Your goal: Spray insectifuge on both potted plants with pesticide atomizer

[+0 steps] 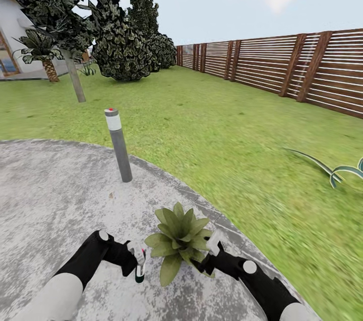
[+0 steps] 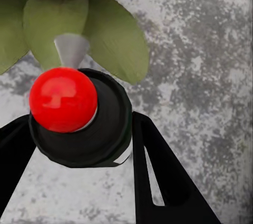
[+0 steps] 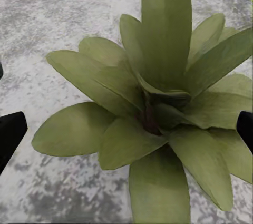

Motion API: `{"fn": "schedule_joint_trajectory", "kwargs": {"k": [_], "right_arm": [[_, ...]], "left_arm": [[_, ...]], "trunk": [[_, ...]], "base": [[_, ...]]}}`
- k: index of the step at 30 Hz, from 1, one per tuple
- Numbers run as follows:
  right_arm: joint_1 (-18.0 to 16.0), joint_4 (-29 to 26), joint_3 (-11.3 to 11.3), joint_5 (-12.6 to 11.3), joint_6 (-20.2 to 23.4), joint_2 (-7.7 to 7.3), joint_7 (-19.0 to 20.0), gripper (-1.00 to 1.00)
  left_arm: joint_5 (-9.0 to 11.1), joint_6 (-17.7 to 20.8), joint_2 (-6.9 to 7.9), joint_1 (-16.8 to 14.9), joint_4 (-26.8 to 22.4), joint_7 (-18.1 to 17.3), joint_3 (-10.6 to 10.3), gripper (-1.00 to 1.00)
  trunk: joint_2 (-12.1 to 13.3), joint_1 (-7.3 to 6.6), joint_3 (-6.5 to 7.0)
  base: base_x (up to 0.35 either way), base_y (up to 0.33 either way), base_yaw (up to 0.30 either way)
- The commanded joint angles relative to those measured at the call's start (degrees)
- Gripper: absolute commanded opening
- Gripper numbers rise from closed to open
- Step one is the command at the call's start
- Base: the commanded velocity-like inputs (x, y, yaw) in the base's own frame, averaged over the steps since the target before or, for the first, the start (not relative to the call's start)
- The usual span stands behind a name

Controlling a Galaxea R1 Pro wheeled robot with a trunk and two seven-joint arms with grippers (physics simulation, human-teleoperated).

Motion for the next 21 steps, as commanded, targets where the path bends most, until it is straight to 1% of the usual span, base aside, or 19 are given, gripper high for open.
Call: {"fn": "schedule_joint_trajectory", "kwargs": {"k": [1, 3, 5, 6, 7, 9, 10, 11, 13, 16, 18, 19, 21], "right_arm": [[-0.19, -0.44, 0.13, 1.14, 0.08, 0.0, 1.03, 1.0], [-0.48, -1.4, 0.13, 1.96, 1.09, 0.05, 3.09, 1.0], [-0.64, -2.71, 0.13, 2.3, 2.24, 0.07, 5.62, 1.0], [-0.77, -3.18, 0.13, 2.36, 2.51, 0.07, 6.42, 1.0], [-0.92, -3.87, 0.13, 2.41, 2.75, 0.08, 7.46, 1.0], [-1.04, -4.62, 0.13, 2.44, 2.9, 0.08, 8.49, 1.0], [-1.1, -4.9, 0.13, 2.45, 2.95, 0.08, 8.93, -1.0], [-1.14, -5.01, 0.13, 2.45, 2.97, 0.08, 9.1, -1.0], [-1.19, -5.15, 0.13, 2.45, 2.99, 0.08, 9.38, -1.0], [-1.31, -5.19, 0.13, 2.46, 3.01, 0.08, 9.68, -1.0], [-1.36, -5.23, 0.18, 2.47, 3.06, 0.08, 11.18, -1.0], [-1.41, -5.51, 0.2, 2.75, 3.07, 0.08, 12.32, -1.0], [-1.45, -6.6, 0.19, 4.44, 3.13, 0.12, 13.38, -1.0]], "left_arm": [[-0.17, 1.0, -0.13, -0.22, -0.08, -0.51, -0.38, -1.0], [-0.22, 1.53, -0.23, -0.47, -0.09, -0.65, -2.71, -1.0], [-0.37, 1.97, -0.44, -0.6, -0.09, -0.7, -5.69, -1.0], [-0.39, 2.51, -0.53, -0.63, -0.09, -0.71, -6.39, -1.0], [-0.36, 3.95, -0.61, -0.65, -0.09, -0.73, -7.09, -1.0], [-0.24, 5.87, -0.66, -0.67, -0.09, -0.83, -7.55, -1.0], [-0.2, 6.66, -0.68, -0.67, -0.09, -0.89, -7.9, -1.0], [-0.19, 6.97, -0.69, -0.67, -0.09, -0.92, -8.28, -1.0], [-0.23, 7.44, -0.69, -0.68, -0.04, -1.39, -9.72, -1.0], [-0.35, 7.81, -0.92, -0.69, -0.07, -3.26, -10.45, -1.0], [-0.45, 8.19, -1.64, -0.95, -0.08, -3.6, -10.59, -1.0], [-0.45, 8.73, -2.0, -1.26, -0.08, -3.7, -10.75, -1.0], [-0.34, 9.93, -2.54, -1.91, -0.09, -3.77, -10.96, -1.0]], "trunk": [[-0.02, -0.01, -0.05], [-0.02, -0.01, -0.05], [-0.02, -0.01, -0.05], [-0.02, -0.01, -0.05], [-0.02, -0.01, -0.05], [-0.02, -0.01, -0.05], [-0.02, -0.01, -0.05], [-0.02, -0.01, -0.05], [-0.02, -0.01, -0.05], [-0.02, -0.01, -0.05], [-0.02, -0.01, -0.05], [-0.02, -0.01, -0.05], [-0.02, -0.01, -0.05]], "base": [[0.0, 0.0, 0.0], [0.0, 0.0, 0.0], [0.0, 0.0, 0.0], [0.0, 0.0, 0.0], [0.0, 0.0, 0.0], [0.0, 0.0, 0.0], [0.0, 0.0, 0.0], [0.0, 0.0, 0.0], [0.0, 0.0, 0.0], [0.0, 0.0, 0.0], [0.0, 0.0, 0.0], [0.0, 0.0, 0.0], [0.0, 0.0, 0.0]]}}
